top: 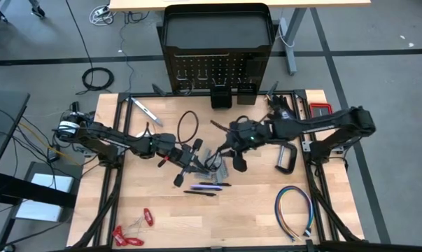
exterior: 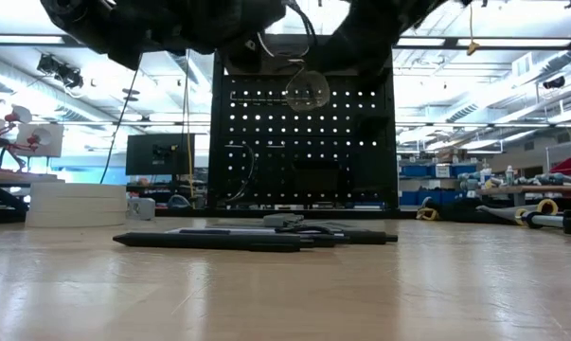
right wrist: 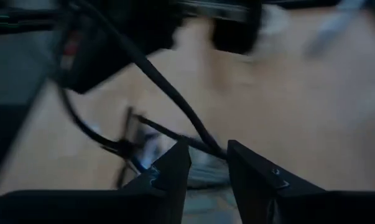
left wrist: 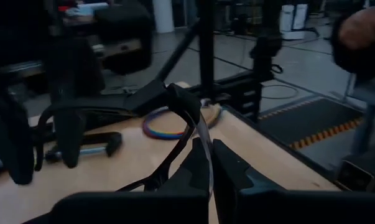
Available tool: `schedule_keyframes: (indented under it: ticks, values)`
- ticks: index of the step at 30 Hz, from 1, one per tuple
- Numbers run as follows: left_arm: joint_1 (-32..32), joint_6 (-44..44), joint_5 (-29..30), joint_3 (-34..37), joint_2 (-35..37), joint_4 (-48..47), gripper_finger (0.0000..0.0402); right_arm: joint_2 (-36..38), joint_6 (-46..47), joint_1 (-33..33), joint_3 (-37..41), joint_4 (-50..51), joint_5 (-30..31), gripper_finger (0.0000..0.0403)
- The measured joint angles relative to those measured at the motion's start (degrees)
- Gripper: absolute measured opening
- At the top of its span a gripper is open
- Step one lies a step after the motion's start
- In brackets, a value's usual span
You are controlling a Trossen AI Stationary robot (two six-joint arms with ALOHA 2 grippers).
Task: Hang tools onto peg board
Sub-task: Hang the black safety glasses on the peg board
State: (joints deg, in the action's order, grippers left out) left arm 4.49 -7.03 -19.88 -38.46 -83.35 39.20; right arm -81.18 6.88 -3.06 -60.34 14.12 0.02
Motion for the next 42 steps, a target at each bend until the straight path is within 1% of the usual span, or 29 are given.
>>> schedule_keyframes:
  ticks: [3,5,6,7,8,11,14,17,21,23,25,28,32,36,39,42]
  values:
    - [0.00,0.01,3.56,0.00,0.00,1.00,0.0003,2.18,1.39,-3.34,0.00,1.34,14.36,0.0102]
    - [0.00,-0.14,6.19,0.00,0.00,1.81,0.0003,2.77,1.57,-5.44,0.00,-0.07,23.96,0.0087]
    - [0.00,-0.37,7.27,0.00,0.00,2.31,0.0003,2.58,1.33,-6.35,0.01,-2.61,28.22,0.0078]
    - [0.00,-0.49,8.13,0.00,0.00,2.92,0.0003,2.16,0.37,-7.14,0.19,-6.59,31.21,0.0067]
    - [0.00,-0.61,8.86,0.00,0.00,3.43,0.0003,1.64,-1.21,-7.83,0.62,-11.12,32.46,0.0055]
    - [0.00,-1.23,10.26,0.00,0.00,4.54,0.0003,-1.90,-6.68,-9.29,1.86,-26.00,31.57,0.0015]
    - [0.00,-1.34,10.68,0.05,0.00,5.27,0.0003,-6.68,-10.54,-9.98,2.62,-38.06,32.44,0.0012]
    - [0.00,-1.28,11.05,0.13,0.00,5.31,0.0003,-11.03,-11.68,-9.91,2.64,-45.79,34.81,0.0018]
    - [0.02,-1.35,10.98,0.24,-0.07,5.44,0.0003,-15.48,-12.17,-9.61,2.64,-52.37,35.02,0.0007]
    - [0.07,-1.33,11.24,0.24,-0.07,5.23,0.0003,-16.20,-13.45,-9.58,2.64,-53.16,35.30,0.0007]
    - [0.00,-1.41,11.49,0.24,-0.07,5.33,0.0003,-15.91,-14.50,-9.81,2.64,-53.20,37.14,0.0012]
    - [0.00,-1.65,11.54,0.25,-0.07,6.27,0.0003,-13.97,-17.18,-10.92,2.70,-52.38,40.06,0.0014]
    - [0.01,-1.83,11.75,0.20,0.02,7.32,0.0003,-11.33,-17.82,-12.35,2.75,-50.28,40.71,0.0008]
    - [0.00,-1.81,12.52,0.20,0.02,7.32,0.0003,-10.96,-13.78,-12.45,2.77,-47.57,42.15,0.0008]
    - [0.00,-1.77,12.59,0.20,0.02,7.20,0.0003,-11.47,-9.69,-11.74,2.82,-46.91,41.88,0.0011]
    - [0.02,-1.76,12.44,0.22,0.02,6.95,0.0003,-11.48,-5.47,-10.46,2.80,-45.70,37.19,0.0010]
